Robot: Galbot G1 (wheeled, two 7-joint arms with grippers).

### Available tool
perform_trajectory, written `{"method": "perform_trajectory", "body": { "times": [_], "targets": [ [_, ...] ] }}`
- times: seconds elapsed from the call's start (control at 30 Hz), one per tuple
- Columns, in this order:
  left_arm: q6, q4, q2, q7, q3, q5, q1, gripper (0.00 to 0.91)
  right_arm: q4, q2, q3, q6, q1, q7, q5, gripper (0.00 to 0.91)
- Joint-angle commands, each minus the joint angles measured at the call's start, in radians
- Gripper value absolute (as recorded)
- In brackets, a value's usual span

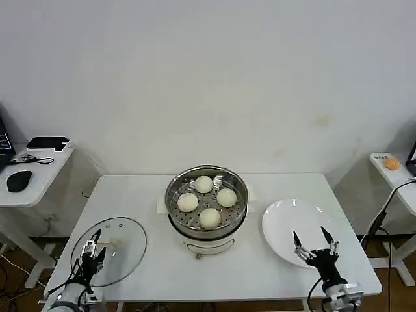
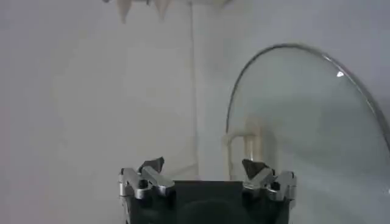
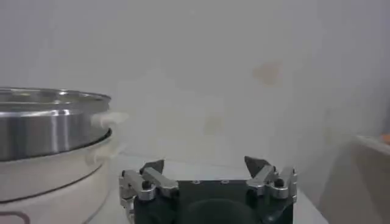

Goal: Take steamed baozi put them in steamer then cover it.

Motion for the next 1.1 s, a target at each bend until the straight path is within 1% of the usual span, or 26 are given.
{"method": "perform_trajectory", "body": {
  "times": [0.03,0.23,0.27,0.3,0.33,0.37,0.7,1.1],
  "targets": [
    [0.001,0.063,0.005,0.002,0.013,0.026,-0.078,0.907,0.000,0.011,0.002,0.004,-0.010,-0.001,-0.004,0.907],
    [0.001,0.091,0.005,0.002,0.023,0.023,-0.117,0.907,-0.002,0.015,0.000,0.007,-0.011,-0.002,-0.007,0.907],
    [-0.001,0.098,0.004,0.002,0.025,0.023,-0.123,0.846,-0.002,0.016,0.000,0.007,-0.011,-0.002,-0.007,0.907],
    [-0.002,0.103,0.003,0.001,0.027,0.025,-0.130,0.695,-0.001,0.017,-0.001,0.007,-0.011,-0.002,-0.008,0.907],
    [-0.002,0.108,0.000,-0.002,0.028,0.026,-0.135,0.282,-0.001,0.017,-0.001,0.007,-0.011,-0.002,-0.008,0.907],
    [-0.004,0.112,-0.001,-0.004,0.028,0.025,-0.140,0.000,-0.001,0.018,-0.001,0.007,-0.011,-0.002,-0.008,0.907],
    [-0.015,0.132,-0.007,-0.012,0.030,0.027,-0.147,0.000,0.001,0.022,-0.011,0.004,-0.010,-0.002,-0.009,0.907],
    [-0.043,0.065,-0.008,-0.039,0.010,-0.016,-0.100,0.000,0.003,0.018,-0.022,0.004,-0.011,-0.004,-0.012,0.907]
  ]
}}
